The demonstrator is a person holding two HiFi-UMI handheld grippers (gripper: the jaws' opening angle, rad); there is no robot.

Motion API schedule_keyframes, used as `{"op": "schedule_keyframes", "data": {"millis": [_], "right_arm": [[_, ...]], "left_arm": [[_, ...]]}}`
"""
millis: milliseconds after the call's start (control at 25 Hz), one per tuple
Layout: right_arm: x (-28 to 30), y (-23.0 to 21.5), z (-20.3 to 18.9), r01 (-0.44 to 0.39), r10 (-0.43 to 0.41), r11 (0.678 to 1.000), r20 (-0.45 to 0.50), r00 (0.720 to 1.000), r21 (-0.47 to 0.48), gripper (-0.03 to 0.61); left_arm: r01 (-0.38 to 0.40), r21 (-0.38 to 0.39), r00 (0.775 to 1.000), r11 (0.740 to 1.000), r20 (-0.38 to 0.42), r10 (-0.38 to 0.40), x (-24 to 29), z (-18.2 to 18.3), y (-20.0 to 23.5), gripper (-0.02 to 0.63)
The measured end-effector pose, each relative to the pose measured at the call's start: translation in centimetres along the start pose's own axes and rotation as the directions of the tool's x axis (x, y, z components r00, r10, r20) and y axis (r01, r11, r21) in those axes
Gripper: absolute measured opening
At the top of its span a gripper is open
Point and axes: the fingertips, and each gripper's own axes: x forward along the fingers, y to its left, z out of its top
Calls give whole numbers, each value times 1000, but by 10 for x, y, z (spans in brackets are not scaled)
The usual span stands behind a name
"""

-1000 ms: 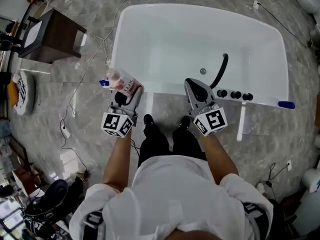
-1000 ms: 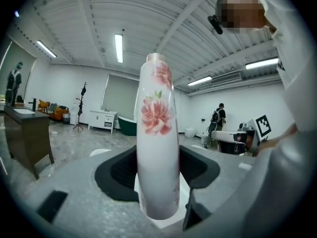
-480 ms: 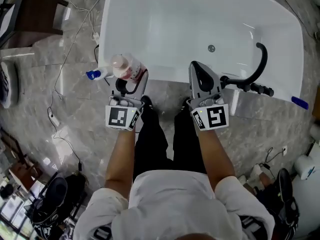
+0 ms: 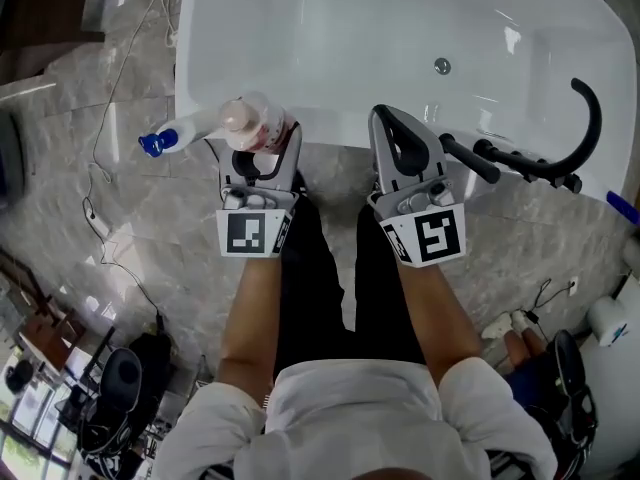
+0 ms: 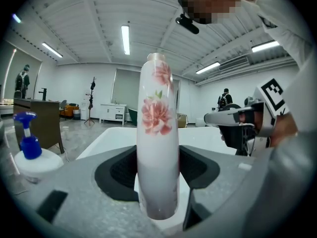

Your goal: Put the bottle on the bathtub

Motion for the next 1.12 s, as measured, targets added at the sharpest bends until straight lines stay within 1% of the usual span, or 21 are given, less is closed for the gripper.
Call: {"op": "schedule_keyframes", "data": {"millis": [160,480,680,1120], "right_arm": [[0,0,-22,2,-2,1000,-21,1000,-4,15],[13,-8,-66,0,-1,1000,-41,999,-8,15],[15,-1,-78,2,-2,1000,-39,999,-6,15],[17,-9,-88,0,-1,1000,-43,999,-2,15]], "left_arm": [[10,-7,1000,1000,-5,-10,3,-21,3,241],[1,-4,1000,1000,14,-1,10,-57,15,241],[-9,11,999,1000,35,9,8,-68,23,241],[-15,35,998,999,57,13,26,-79,23,241]]}}
